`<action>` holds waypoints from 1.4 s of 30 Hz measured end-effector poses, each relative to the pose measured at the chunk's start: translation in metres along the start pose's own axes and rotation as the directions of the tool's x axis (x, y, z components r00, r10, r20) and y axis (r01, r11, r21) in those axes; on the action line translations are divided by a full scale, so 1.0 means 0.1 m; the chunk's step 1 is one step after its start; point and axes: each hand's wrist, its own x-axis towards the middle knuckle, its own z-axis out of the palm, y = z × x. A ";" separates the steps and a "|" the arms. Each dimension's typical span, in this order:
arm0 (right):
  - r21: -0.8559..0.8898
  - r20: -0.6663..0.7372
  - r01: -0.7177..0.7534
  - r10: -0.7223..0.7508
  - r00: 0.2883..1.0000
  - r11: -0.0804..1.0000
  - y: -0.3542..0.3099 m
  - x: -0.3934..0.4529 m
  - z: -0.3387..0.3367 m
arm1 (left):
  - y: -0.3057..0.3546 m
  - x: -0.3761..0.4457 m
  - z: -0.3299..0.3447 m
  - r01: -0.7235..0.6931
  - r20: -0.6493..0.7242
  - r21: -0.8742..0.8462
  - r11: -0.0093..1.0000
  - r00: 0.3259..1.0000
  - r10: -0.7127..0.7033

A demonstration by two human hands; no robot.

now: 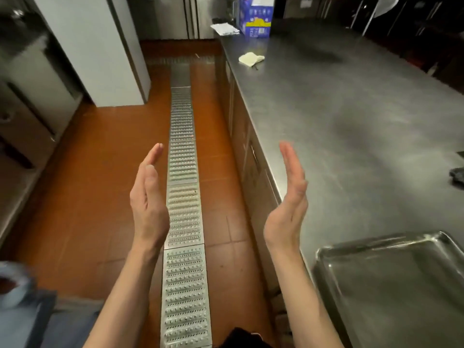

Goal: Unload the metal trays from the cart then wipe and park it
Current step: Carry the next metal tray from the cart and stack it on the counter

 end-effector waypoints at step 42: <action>0.406 0.911 -0.493 -0.382 0.155 0.769 -1.57 -3.46 3.29 | 1.39 -3.18 -3.71 0.567 -0.944 0.331 0.754 0.217 0.251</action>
